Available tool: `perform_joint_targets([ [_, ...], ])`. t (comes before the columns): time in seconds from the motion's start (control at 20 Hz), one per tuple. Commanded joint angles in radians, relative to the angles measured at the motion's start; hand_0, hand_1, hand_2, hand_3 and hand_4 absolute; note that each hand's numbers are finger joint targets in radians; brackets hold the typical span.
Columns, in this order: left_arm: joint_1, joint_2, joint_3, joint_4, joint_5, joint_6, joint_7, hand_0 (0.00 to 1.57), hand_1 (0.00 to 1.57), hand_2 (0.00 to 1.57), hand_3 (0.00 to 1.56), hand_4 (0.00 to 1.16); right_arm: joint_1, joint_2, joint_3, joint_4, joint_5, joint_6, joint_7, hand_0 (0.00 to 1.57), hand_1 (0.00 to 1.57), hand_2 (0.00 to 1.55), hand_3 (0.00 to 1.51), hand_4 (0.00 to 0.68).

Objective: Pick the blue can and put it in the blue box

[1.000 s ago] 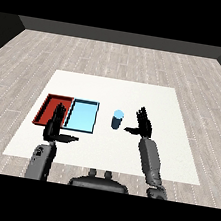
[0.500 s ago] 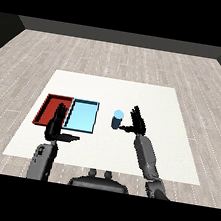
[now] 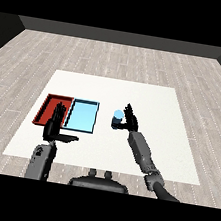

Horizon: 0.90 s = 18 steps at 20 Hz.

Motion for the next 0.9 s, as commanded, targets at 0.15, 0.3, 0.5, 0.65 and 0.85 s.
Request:
perform_joint_targets([
  [0.15,-0.04,0.001,0.01,0.081,-0.006,-0.006,-0.039,0.0,0.0,0.0,0.0,0.0,-0.116,0.001,0.11,0.154,-0.1,-0.062,-0.04,0.0,0.0,0.0,0.0,0.0],
  [0.3,0.009,0.043,0.047,-0.031,0.053,-0.04,0.032,0.0,0.0,0.0,0.0,0.0,-0.109,0.001,0.112,0.183,-0.094,-0.039,-0.058,0.0,0.0,0.0,0.0,0.0],
  [0.5,-0.013,0.001,0.022,0.095,0.005,-0.019,-0.078,0.0,0.0,0.0,0.0,0.0,-0.191,0.001,0.201,0.307,-0.219,-0.045,-0.119,0.0,0.0,0.0,0.0,0.0],
  [0.65,-0.008,0.023,0.035,-0.027,0.043,-0.019,0.043,0.0,0.0,0.0,0.0,0.0,-0.192,0.001,0.254,0.281,-0.257,-0.053,-0.089,0.0,0.0,0.0,0.0,0.0],
  [0.85,0.014,0.02,0.035,0.01,0.052,-0.043,-0.009,0.0,0.0,0.0,0.0,0.0,-0.222,0.001,0.276,0.35,-0.288,-0.043,-0.135,0.0,0.0,0.0,0.0,0.0],
])
